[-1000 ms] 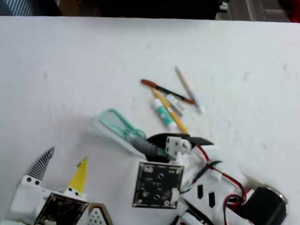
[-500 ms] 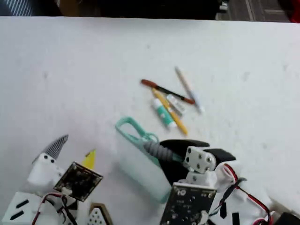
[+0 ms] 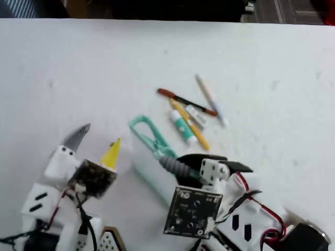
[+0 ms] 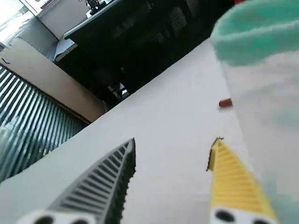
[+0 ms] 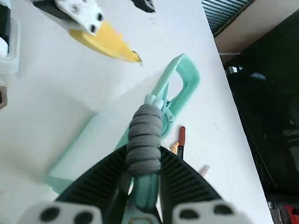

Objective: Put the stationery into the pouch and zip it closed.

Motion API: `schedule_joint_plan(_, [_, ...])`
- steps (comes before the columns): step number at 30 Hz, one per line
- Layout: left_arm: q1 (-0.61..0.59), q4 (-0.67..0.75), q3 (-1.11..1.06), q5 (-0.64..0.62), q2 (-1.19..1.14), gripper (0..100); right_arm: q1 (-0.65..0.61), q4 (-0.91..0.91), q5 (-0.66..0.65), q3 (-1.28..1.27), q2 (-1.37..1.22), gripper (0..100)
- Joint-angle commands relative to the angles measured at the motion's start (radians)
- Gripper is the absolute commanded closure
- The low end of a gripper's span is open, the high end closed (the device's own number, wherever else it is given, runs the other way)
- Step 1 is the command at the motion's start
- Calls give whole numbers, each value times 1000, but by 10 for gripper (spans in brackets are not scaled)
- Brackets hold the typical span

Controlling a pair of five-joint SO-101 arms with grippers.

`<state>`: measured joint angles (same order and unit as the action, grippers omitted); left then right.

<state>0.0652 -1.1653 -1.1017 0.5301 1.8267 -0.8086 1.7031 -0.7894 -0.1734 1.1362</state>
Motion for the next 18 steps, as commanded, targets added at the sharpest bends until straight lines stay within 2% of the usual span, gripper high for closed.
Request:
schedule_joint_plan(1, [-5, 316, -147, -262, -13, 750, -67, 16, 0, -3, -7, 981])
schedule_joint_plan(6, [-148, 624, -305, -428, -18, 783, -76, 16, 0, -6, -7, 981])
schedule_joint_plan(9, [-142, 715, -397, -482, -18, 782, -94, 13, 0, -6, -7, 981])
schedule_joint_plan(14, [-18, 727, -470, -523, -18, 782, -219, 15, 0, -9, -8, 981])
schedule_joint_plan(18, [90, 646, -460, -516, -15, 782, -217, 15, -8, -9, -12, 981])
